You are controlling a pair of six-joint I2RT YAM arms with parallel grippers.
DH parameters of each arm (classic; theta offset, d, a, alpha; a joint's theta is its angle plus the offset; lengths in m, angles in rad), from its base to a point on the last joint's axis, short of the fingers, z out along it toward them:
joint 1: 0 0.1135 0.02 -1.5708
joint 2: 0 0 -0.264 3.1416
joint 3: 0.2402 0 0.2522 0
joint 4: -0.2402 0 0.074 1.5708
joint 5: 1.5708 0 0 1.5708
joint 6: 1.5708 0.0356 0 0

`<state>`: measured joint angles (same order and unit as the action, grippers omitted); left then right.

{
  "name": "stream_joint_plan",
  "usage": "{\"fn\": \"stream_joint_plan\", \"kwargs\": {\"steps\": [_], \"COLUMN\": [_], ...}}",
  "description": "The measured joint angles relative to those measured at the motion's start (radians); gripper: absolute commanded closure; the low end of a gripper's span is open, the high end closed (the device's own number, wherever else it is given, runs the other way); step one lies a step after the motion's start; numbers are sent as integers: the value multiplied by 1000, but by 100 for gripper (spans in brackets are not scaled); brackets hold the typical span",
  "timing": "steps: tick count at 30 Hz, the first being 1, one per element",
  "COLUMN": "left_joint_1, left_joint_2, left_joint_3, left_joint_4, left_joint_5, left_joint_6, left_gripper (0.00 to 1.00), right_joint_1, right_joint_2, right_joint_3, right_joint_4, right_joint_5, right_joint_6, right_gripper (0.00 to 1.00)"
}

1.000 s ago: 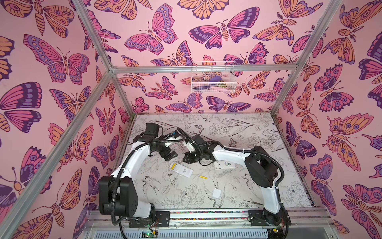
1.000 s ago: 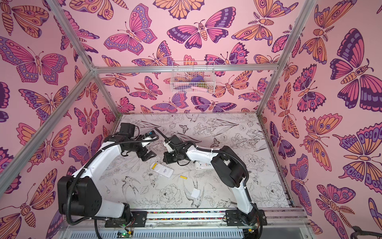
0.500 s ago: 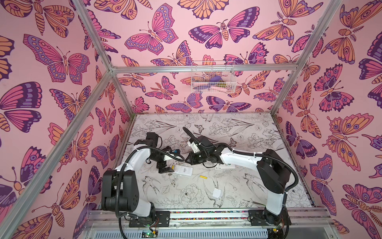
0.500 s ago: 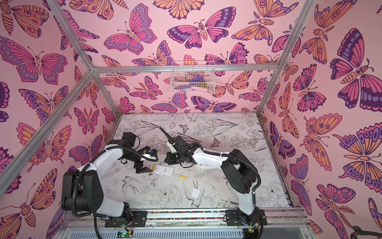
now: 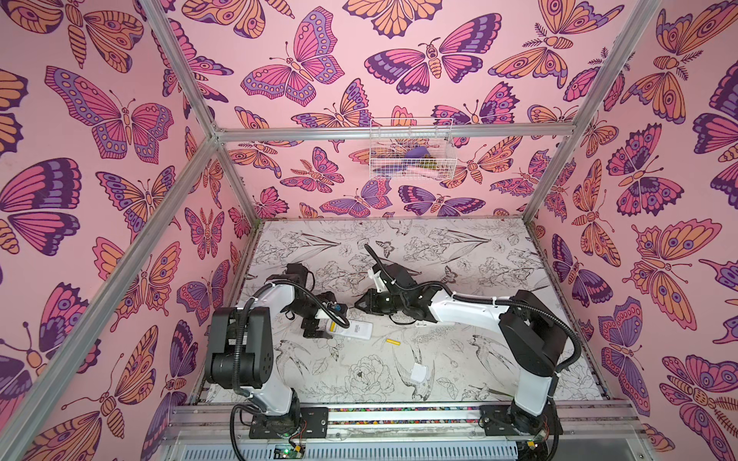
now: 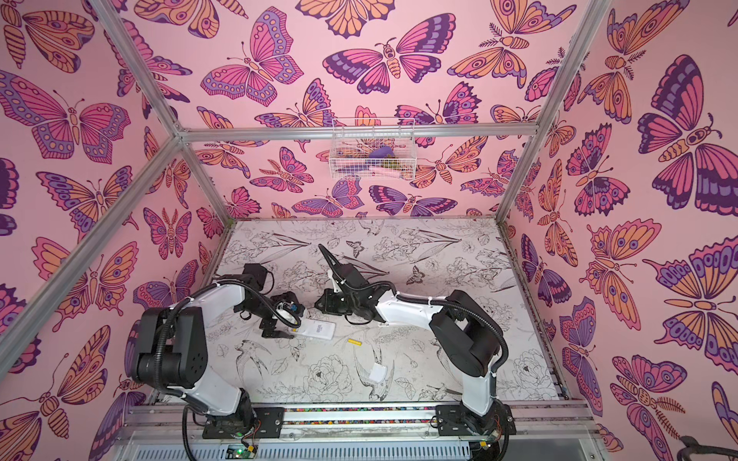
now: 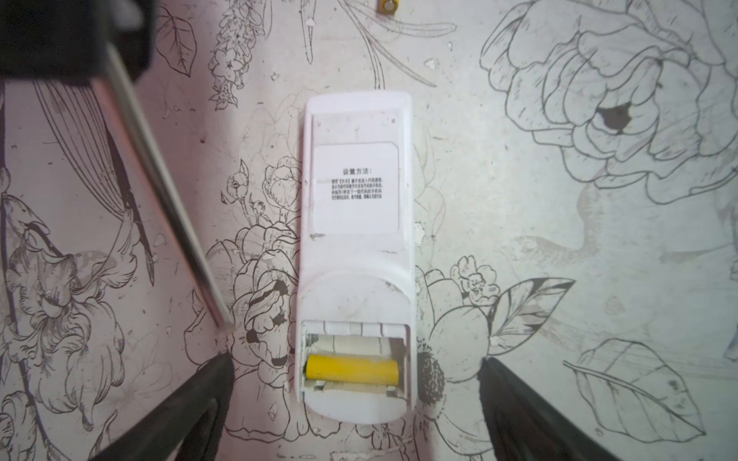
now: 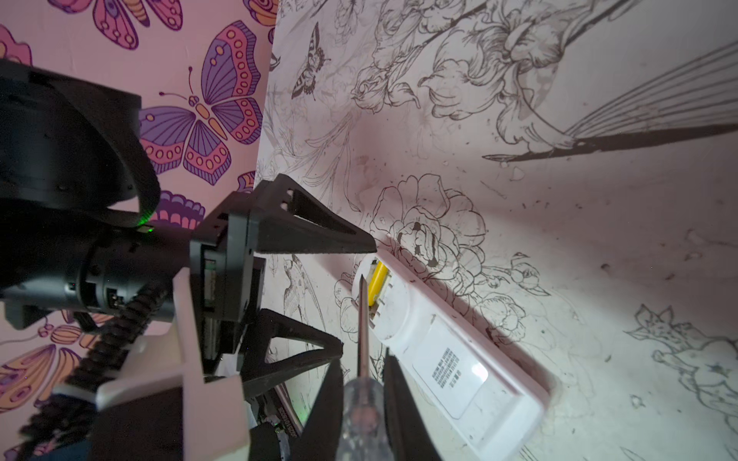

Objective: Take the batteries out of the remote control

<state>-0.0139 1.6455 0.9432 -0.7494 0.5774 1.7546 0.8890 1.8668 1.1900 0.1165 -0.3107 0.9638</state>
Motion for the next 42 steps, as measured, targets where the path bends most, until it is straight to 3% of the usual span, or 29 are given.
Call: {"fn": "stream_joint_plan", "kwargs": {"steps": [7, 14, 24, 35, 42], "left_joint_1": [16, 22, 20, 8, 6], "left_joint_2": [65, 71, 66, 66, 64], "left_joint_3": [-14, -18, -39, -39, -43], "left_joint_4": [57, 87, 91, 73, 76], "left_joint_5": [-6, -7, -30, -46, -47], "left_joint_6": [35, 31, 54, 58, 42], "left_gripper": [15, 25, 28, 46, 48], "right_joint_1": [6, 54, 90, 131, 148], "right_joint_2": [38, 74, 77, 111, 116], "right_joint_3": [-4, -2, 2, 72, 143], "right_joint_4": [23, 28, 7, -68, -194], "right_joint_5": [26, 45, 75, 126, 188], "right_joint_6": [224, 343, 427, 480, 496], "right_gripper": [100, 100, 100, 100, 100]}}
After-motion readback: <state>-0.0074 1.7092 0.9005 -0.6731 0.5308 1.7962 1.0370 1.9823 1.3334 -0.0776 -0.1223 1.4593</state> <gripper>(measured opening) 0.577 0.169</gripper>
